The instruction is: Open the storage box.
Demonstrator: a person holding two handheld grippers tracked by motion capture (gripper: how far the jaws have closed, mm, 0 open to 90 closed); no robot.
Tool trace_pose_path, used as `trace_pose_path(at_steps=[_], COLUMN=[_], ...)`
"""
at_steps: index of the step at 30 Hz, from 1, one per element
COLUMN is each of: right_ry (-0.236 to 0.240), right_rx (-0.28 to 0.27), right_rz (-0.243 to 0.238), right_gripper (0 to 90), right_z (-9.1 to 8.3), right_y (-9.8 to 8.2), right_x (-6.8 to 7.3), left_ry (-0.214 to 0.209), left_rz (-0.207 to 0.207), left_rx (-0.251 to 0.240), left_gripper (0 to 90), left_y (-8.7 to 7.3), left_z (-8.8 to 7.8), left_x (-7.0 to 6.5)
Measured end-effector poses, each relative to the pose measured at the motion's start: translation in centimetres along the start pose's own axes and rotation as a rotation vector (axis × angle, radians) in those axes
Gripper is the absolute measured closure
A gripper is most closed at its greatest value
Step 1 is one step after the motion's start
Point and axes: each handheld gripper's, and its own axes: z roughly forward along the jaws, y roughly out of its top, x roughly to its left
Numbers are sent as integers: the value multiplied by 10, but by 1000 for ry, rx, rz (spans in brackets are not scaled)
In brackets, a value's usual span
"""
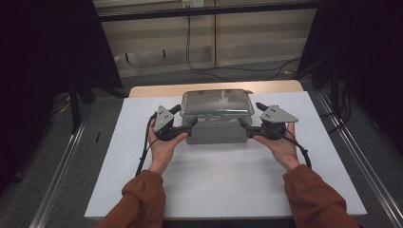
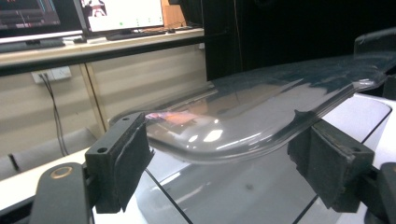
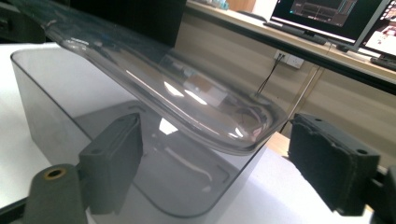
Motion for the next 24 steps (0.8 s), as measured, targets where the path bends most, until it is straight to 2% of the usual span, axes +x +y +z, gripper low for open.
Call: trace_pose_path(at_steps=[1, 8, 11, 13, 19, 24], right_ry=[2, 7, -1, 4, 5, 3], right_rx=[-6, -32, -47, -51, -64, -65], right_rz=[-8, -15, -9, 0, 1, 7], right_gripper=[245, 337, 347, 346, 350, 351], right_z=[0, 6, 7, 7, 10, 12], right_y=[0, 4, 6, 7, 10, 12], right_x=[0, -2, -3, -4, -6, -7], left_ry=[3, 10, 17, -3, 1, 16], left_rz=[26, 26, 56, 62, 29, 19], left_rx=[9, -10, -16, -21, -22, -34], left_gripper=[228, 234, 230, 198, 206, 243], left_y=[0, 4, 7, 8, 9, 8], left_z=[0, 1, 2, 4, 7, 8], left_x=[0, 0, 1, 0, 2, 8])
